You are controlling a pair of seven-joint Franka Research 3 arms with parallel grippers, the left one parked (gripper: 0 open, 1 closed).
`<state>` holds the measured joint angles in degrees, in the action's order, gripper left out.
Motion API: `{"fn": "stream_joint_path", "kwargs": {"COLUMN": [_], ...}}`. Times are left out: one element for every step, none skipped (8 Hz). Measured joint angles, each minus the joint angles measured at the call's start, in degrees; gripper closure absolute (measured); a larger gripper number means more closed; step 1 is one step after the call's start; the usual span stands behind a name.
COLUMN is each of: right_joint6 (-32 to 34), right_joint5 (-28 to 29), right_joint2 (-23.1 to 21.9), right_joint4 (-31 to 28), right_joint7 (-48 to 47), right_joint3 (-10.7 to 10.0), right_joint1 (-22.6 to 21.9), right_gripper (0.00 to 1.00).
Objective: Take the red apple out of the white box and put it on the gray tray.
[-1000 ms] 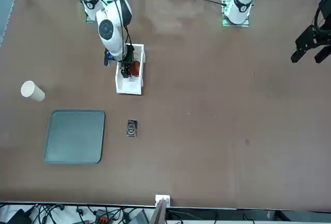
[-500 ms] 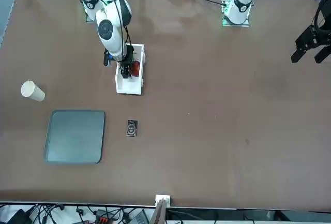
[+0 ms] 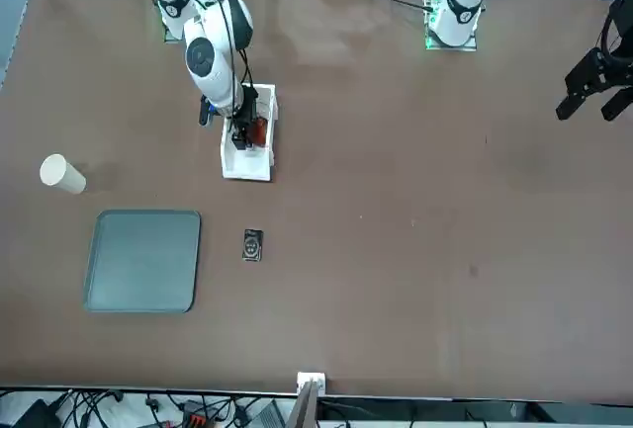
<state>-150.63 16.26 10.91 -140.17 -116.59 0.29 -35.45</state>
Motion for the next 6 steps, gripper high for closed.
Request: {"fn": "stream_joint_path", "kwargs": {"right_joint6": [-0.4,-0.81,-1.05,-1.45,-1.99,-2.4], "right_joint5": [0.15,0.23,0.26,0.27,0.27,0.27], "right_joint2": [0.12,0.4,0.85,1.35,1.82,2.15], "right_joint4": [-0.01,-0.01,-0.02,-0.01,-0.02,-0.02], "right_joint7": [0.0,0.01,0.01,0.02,0.03,0.05], "right_joint3": [0.03,0.07,0.16,0.21,0.21,0.21], "right_joint1": [-0.01,-0.02,-0.05,-0.11,-0.15,-0.15], "right_gripper": [0.01,0.01,0.01,0.01,0.01,0.01]}}
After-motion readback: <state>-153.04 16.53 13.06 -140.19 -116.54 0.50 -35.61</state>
